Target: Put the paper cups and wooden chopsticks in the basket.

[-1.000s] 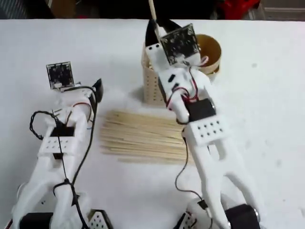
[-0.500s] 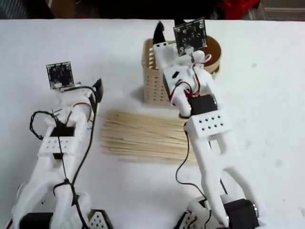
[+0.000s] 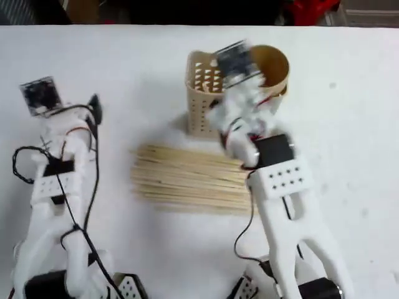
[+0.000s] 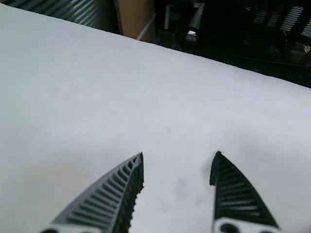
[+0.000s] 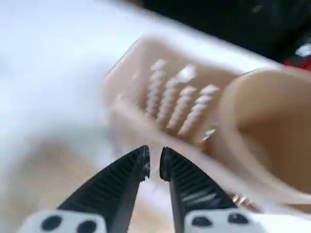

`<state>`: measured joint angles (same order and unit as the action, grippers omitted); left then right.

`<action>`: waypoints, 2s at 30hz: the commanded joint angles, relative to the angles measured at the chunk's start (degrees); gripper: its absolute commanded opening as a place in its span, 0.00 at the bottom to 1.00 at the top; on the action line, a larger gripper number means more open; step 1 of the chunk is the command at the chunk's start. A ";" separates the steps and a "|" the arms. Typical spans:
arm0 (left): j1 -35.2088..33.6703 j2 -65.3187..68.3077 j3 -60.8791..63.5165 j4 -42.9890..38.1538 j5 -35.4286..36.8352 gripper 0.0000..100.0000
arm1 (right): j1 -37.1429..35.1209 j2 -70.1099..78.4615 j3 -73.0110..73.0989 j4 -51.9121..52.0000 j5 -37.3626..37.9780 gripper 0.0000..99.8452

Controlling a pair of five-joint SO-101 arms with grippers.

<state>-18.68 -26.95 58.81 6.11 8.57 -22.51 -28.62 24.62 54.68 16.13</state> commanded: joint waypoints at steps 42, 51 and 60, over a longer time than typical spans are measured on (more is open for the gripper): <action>-2.24 22.46 -16.79 1.05 0.70 0.23 | -14.81 20.18 19.16 -13.49 20.13 0.02; -2.15 22.55 -16.88 0.97 0.70 0.23 | -18.24 9.63 21.89 -2.51 20.48 0.05; -1.54 22.55 -16.88 0.97 0.70 0.23 | -19.38 13.41 25.58 -9.63 22.33 0.03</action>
<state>-21.41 -4.00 44.92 6.99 8.57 -41.41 -15.52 50.37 46.33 37.67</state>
